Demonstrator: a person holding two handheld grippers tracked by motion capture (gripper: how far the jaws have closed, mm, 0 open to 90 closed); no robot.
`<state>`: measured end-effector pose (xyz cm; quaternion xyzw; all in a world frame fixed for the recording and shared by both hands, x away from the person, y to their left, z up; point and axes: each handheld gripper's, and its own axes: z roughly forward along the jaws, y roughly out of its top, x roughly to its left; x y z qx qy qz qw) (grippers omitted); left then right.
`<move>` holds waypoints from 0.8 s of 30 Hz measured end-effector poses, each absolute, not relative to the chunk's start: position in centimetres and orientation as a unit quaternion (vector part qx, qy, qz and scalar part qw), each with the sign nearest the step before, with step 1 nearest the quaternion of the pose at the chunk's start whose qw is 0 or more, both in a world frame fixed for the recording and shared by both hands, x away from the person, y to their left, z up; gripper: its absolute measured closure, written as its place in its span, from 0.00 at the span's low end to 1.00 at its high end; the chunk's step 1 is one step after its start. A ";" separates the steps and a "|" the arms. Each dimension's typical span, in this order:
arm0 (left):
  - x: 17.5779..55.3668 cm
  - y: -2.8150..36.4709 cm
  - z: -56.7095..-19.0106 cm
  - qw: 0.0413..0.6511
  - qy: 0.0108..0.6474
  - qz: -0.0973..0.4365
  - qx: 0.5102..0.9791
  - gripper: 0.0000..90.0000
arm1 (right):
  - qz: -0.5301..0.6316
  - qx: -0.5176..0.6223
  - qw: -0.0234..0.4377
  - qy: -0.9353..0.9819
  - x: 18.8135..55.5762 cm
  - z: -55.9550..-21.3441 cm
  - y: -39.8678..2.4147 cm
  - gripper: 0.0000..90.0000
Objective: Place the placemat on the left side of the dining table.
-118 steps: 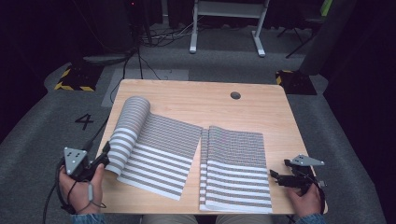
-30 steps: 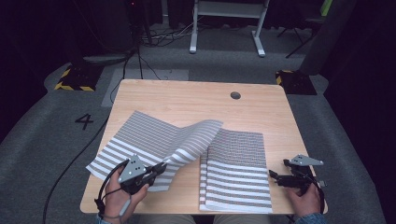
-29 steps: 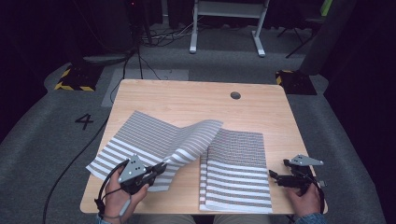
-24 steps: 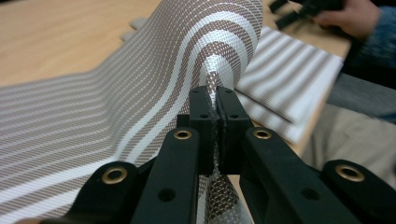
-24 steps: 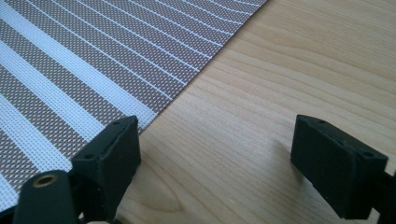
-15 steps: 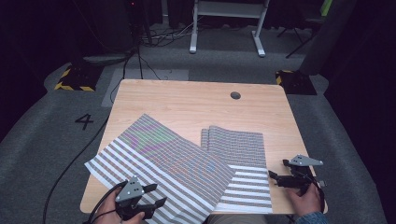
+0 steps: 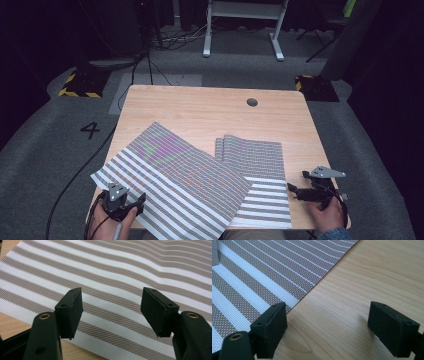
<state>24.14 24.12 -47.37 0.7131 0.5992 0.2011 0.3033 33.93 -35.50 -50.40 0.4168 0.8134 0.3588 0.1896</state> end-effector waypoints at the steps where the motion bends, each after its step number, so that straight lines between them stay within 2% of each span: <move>1: 24.3 24.2 -47.6 0.299 0.604 0.204 0.711 0.38 | 0.359 0.417 0.190 0.814 33.9 -50.4 -35.5 0.18; 6: 25.0 24.4 -48.9 0.271 0.626 0.187 0.707 0.34 | 0.359 0.416 0.189 0.814 33.9 -50.4 -35.5 0.18; 9: 25.2 23.9 -49.2 0.259 0.627 0.189 0.710 0.26 | 0.359 0.415 0.189 0.815 33.9 -50.4 -35.5 0.18; 17: 26.2 23.6 -49.1 0.251 0.625 0.184 0.716 0.27 | 0.359 0.415 0.188 0.815 33.9 -50.4 -35.5 0.17; 21: 27.2 23.5 -49.2 0.260 0.613 0.187 0.722 0.31 | 0.359 0.414 0.188 0.815 33.9 -50.4 -35.5 0.17; 23: 27.5 23.4 -49.1 0.260 0.609 0.185 0.726 0.37 | 0.359 0.415 0.188 0.815 33.9 -50.4 -35.5 0.17; 24: 27.7 23.4 -49.0 0.262 0.604 0.184 0.730 0.44 | 0.359 0.414 0.188 0.815 33.9 -50.4 -35.5 0.18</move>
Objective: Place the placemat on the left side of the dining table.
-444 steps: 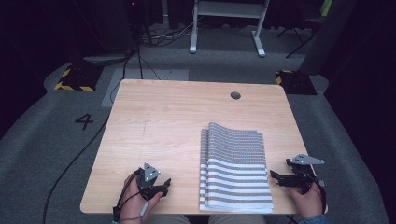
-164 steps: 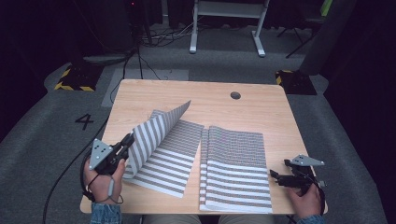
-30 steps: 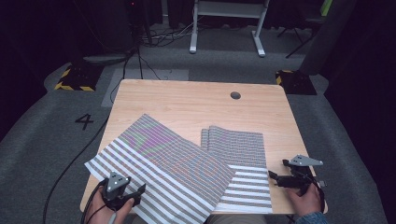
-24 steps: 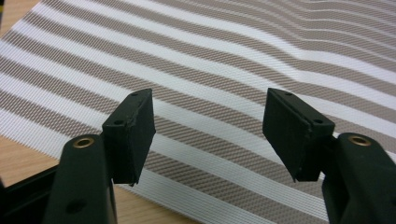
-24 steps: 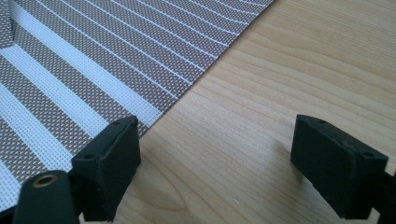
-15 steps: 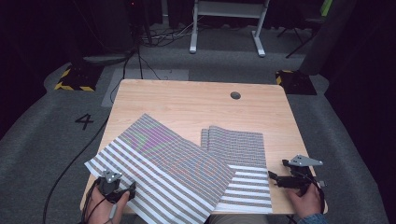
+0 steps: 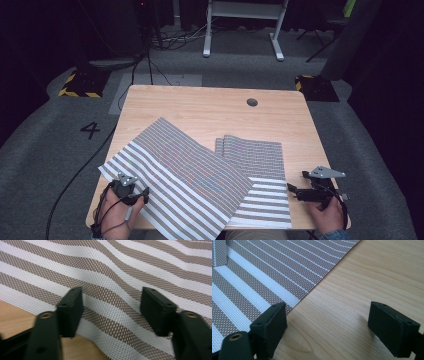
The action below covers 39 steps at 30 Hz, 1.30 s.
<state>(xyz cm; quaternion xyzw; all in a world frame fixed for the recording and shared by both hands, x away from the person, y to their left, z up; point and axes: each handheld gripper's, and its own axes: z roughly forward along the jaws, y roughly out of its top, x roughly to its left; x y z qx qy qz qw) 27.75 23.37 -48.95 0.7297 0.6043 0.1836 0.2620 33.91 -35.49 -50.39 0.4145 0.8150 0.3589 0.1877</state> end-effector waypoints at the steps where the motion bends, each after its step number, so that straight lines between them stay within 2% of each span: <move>1: 27.8 23.4 -49.0 0.267 0.601 0.183 0.731 0.44 | 0.359 0.414 0.188 0.815 33.9 -50.4 -35.5 0.18; 2: 28.0 23.4 -49.0 0.269 0.596 0.187 0.733 0.59 | 0.359 0.414 0.188 0.815 33.9 -50.4 -35.5 0.17; 3: 28.1 23.4 -49.0 0.273 0.591 0.189 0.735 0.59 | 0.359 0.414 0.188 0.815 33.9 -50.4 -35.5 0.17; 6: 28.3 23.2 -48.9 0.280 0.574 0.181 0.748 0.78 | 0.359 0.414 0.188 0.815 33.9 -50.4 -35.5 0.18; 10: 28.4 23.2 -48.8 0.287 0.563 0.169 0.756 0.91 | 0.359 0.415 0.188 0.815 33.9 -50.4 -35.5 0.17; 17: 28.3 23.3 -47.7 0.307 0.535 0.192 0.763 0.95 | 0.359 0.415 0.188 0.815 33.9 -50.4 -35.5 0.17; 20: 28.0 24.1 -45.5 0.326 0.493 0.218 0.777 0.95 | 0.359 0.414 0.188 0.815 33.9 -50.4 -35.5 0.17; 24: 28.2 24.9 -43.7 0.336 0.479 0.229 0.778 0.95 | 0.359 0.414 0.188 0.815 33.9 -50.4 -35.5 0.17; 30: 30.6 25.4 -41.5 0.360 0.452 0.248 0.777 0.95 | 0.359 0.413 0.189 0.815 33.9 -50.4 -35.5 0.17; 39: 35.6 25.5 -41.5 0.368 0.445 0.254 0.776 0.95 | 0.357 0.418 0.191 0.813 33.9 -50.4 -35.4 0.18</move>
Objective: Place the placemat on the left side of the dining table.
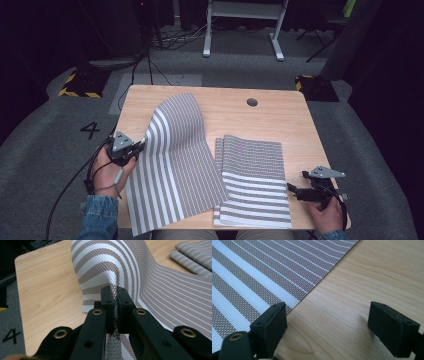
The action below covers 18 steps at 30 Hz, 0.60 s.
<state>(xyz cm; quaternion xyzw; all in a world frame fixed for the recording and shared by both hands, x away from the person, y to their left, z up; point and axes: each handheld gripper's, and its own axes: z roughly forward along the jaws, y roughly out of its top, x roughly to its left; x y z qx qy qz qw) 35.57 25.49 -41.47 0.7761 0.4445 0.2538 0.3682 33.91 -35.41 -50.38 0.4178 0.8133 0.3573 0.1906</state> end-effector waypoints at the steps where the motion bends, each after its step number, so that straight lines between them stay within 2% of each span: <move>1: 36.8 25.4 -41.7 0.368 0.445 0.256 0.775 0.95 | 0.357 0.418 0.191 0.813 33.9 -50.4 -35.4 0.18; 4: 38.7 25.4 -42.3 0.391 0.442 0.269 0.761 0.93 | 0.357 0.418 0.191 0.813 33.9 -50.4 -35.4 0.18; 6: 39.4 25.4 -42.6 0.409 0.447 0.276 0.746 0.78 | 0.357 0.418 0.191 0.813 33.9 -50.4 -35.4 0.18; 7: 40.2 25.4 -43.2 0.436 0.466 0.283 0.717 0.62 | 0.357 0.418 0.191 0.813 33.9 -50.4 -35.4 0.18; 9: 40.3 25.2 -43.6 0.443 0.470 0.273 0.712 0.47 | 0.357 0.418 0.191 0.813 33.9 -50.4 -35.4 0.18; 11: 39.5 24.6 -44.3 0.434 0.470 0.256 0.725 0.43 | 0.357 0.418 0.191 0.813 33.9 -50.4 -35.4 0.18; 18: 36.1 23.9 -44.4 0.443 0.469 0.241 0.725 0.42 | 0.357 0.418 0.191 0.813 33.9 -50.4 -35.4 0.18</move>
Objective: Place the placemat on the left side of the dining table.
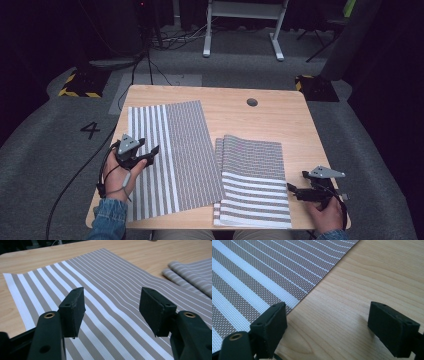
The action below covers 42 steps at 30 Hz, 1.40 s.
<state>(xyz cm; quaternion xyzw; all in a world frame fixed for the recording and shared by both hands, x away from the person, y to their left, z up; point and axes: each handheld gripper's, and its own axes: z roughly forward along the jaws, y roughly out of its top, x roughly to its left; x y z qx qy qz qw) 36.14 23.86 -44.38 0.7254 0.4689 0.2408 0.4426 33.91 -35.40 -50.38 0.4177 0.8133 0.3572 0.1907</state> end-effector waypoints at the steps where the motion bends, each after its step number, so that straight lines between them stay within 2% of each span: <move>1: 34.8 23.6 -44.3 0.452 0.468 0.236 0.722 0.42 | 0.357 0.418 0.191 0.813 33.9 -50.4 -35.4 0.18; 12: 28.2 22.6 -44.9 0.443 0.478 0.242 0.719 0.41 | 0.358 0.418 0.190 0.813 33.9 -50.4 -35.4 0.18; 15: 26.4 21.1 -45.4 0.426 0.460 0.233 0.743 0.42 | 0.358 0.416 0.190 0.814 33.9 -50.4 -35.4 0.18; 23: 24.6 19.6 -47.2 0.379 0.474 0.185 0.773 0.40 | 0.360 0.415 0.188 0.814 33.9 -50.4 -35.3 0.18; 33: 22.2 19.6 -48.6 0.355 0.488 0.188 0.775 0.38 | 0.361 0.414 0.186 0.814 33.9 -50.4 -35.3 0.18; 42: 22.3 19.4 -50.2 0.334 0.493 0.180 0.783 0.38 | 0.361 0.414 0.186 0.815 33.9 -50.4 -35.3 0.18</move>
